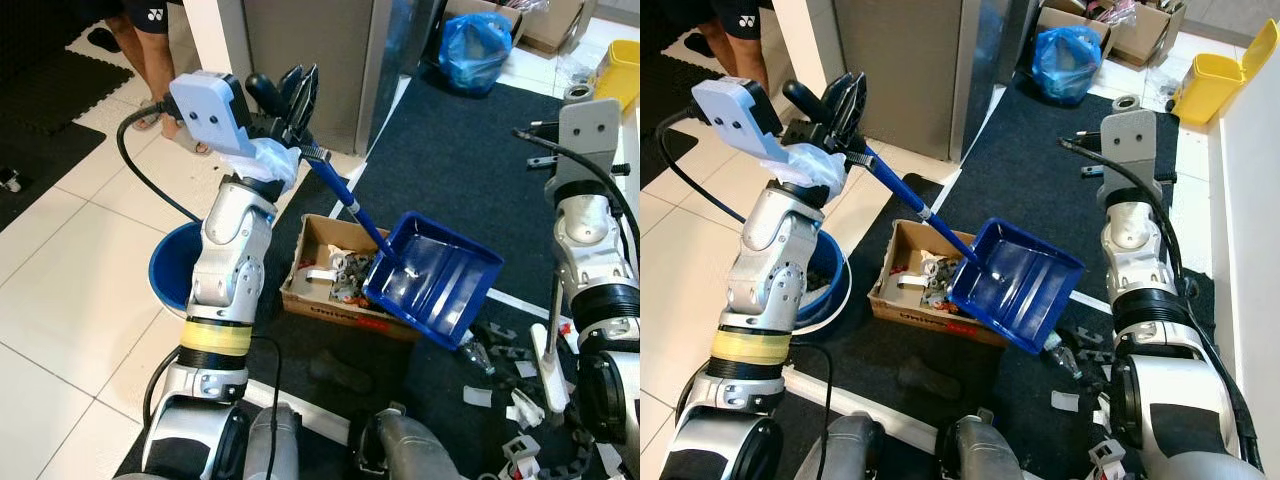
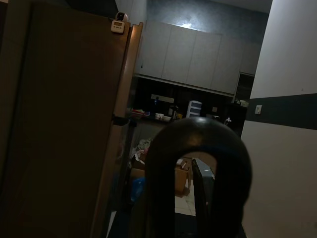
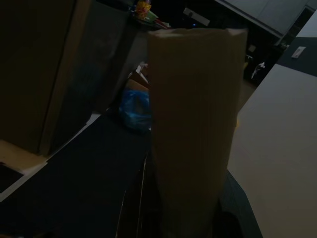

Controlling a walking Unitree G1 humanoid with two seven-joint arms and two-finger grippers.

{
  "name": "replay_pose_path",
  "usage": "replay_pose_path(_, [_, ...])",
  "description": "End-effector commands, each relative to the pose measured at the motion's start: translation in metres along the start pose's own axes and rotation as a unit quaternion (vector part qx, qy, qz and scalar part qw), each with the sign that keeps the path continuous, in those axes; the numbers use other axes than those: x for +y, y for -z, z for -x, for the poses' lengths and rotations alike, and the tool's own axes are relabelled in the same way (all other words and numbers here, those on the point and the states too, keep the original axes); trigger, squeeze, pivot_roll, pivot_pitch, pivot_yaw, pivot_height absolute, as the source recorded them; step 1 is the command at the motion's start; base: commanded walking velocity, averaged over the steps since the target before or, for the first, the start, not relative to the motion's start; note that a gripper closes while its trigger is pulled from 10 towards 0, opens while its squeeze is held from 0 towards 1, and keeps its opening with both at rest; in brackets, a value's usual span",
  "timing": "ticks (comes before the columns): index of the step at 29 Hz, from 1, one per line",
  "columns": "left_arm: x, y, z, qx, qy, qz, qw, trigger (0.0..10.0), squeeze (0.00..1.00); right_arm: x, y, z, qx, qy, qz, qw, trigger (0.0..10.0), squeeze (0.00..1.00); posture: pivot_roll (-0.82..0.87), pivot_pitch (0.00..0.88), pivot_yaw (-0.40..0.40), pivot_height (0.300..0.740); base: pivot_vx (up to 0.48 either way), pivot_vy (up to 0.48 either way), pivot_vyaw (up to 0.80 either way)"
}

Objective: Sweep floor

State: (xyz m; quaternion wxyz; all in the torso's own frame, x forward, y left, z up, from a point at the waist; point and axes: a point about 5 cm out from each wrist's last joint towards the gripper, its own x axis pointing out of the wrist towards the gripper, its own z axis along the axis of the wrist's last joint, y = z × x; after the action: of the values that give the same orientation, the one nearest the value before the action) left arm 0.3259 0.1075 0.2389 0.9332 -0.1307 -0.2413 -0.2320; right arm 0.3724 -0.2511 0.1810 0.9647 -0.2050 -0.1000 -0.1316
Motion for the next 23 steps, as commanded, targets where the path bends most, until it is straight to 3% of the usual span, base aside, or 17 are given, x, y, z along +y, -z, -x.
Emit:
replay_pose_path(1, [-0.003, -0.002, 0.0, -0.013, 0.001, 0.016, 1.0, 10.0, 0.0, -0.001, -0.004, -0.001, -0.014, -0.003, 0.003, 1.0, 10.0, 0.0, 0.17, 0.038, -0.052, 0.74, -0.24, 0.0, 0.0])
replay_pose_path(23, [0.001, 0.011, 0.007, 0.014, -0.008, 0.018, 1.0, 10.0, 0.0, 0.004, -0.004, -0.001, -0.016, -0.014, -0.002, 1.0, 10.0, 0.0, 0.17, 0.031, -0.053, 0.74, -0.266, 0.0, 0.0])
